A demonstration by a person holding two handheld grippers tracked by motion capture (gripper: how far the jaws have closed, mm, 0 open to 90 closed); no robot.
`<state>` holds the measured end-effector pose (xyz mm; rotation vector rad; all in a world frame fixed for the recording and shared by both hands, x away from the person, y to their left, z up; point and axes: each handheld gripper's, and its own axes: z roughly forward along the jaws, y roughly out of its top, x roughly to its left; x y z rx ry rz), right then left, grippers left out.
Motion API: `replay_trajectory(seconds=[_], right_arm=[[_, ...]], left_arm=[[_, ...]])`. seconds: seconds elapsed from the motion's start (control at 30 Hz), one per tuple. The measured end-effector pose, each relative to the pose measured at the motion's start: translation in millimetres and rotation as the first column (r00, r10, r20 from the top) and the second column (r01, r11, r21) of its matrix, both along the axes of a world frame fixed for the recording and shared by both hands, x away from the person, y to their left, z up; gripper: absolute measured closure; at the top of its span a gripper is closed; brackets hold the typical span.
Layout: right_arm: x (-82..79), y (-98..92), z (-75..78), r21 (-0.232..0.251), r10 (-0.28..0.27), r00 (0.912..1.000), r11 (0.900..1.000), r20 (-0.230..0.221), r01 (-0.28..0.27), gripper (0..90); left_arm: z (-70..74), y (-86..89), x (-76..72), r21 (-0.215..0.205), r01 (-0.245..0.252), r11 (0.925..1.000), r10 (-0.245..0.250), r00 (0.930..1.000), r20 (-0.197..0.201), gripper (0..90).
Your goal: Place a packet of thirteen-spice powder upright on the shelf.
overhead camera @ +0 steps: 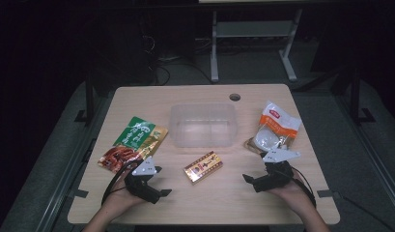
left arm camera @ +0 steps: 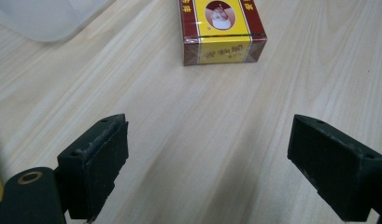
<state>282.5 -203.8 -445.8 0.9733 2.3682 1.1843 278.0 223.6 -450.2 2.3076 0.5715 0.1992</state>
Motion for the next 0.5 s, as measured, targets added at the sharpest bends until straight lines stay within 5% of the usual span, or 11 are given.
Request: replay_trajectory(seconds=[0.5], right_arm=[[-1.7, -4.3, 3.4, 0.044, 0.003, 1.0, 0.999, 0.009, -0.004, 0.0]], left_arm=[[7.7, -12.8, 3.7, -0.026, -0.013, 0.9996, 0.013, 0.9999, -0.002, 11.9]])
